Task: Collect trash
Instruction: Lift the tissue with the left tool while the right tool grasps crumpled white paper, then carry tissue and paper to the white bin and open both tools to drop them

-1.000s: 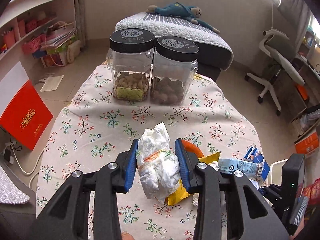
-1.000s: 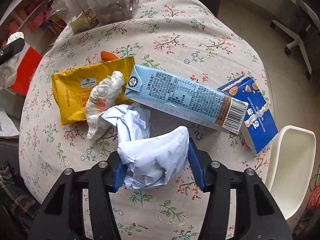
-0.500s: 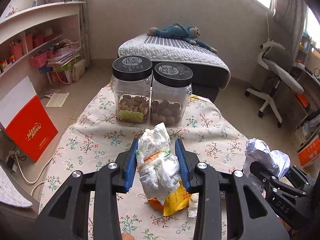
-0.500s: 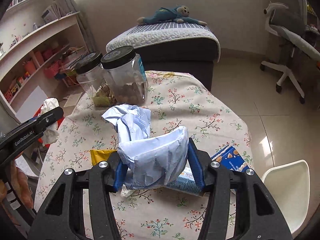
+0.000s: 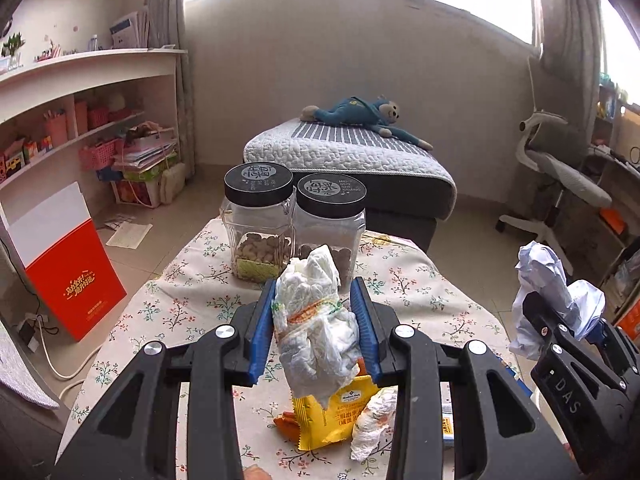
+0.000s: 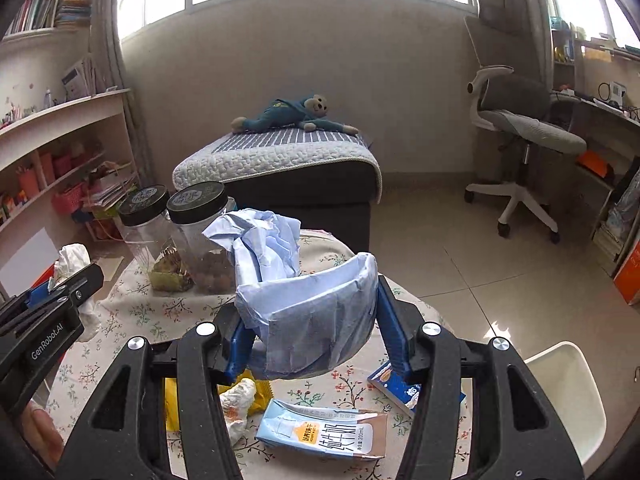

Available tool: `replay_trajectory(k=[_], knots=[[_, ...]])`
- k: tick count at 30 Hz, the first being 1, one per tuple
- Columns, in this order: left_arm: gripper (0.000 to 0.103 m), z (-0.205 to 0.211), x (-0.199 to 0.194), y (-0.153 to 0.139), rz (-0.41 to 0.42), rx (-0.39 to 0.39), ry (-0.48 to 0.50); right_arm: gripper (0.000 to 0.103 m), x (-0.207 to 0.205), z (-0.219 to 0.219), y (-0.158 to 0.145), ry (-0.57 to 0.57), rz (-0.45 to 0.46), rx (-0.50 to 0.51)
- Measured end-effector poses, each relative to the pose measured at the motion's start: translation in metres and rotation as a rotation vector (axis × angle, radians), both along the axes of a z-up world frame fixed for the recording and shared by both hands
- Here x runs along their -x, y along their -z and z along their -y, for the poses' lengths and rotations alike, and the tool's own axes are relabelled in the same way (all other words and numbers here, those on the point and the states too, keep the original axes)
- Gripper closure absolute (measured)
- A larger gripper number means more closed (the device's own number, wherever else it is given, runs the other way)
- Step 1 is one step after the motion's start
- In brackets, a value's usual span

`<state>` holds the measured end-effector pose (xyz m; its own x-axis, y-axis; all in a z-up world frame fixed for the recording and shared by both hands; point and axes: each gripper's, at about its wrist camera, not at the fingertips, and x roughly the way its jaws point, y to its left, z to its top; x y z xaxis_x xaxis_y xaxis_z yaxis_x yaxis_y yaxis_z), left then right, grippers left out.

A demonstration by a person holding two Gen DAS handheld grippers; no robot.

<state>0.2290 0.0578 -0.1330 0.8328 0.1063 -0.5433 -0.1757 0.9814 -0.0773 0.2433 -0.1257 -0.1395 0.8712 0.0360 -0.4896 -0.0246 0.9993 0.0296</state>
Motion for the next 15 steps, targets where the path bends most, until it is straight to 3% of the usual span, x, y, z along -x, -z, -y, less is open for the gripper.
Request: replay_trajectory(k=[15], knots=[[0.066, 0.049, 0.006, -0.019, 0.057, -0.014, 0.061, 0.05, 0.021, 0.039, -0.019, 0.108, 0.107, 0.022]])
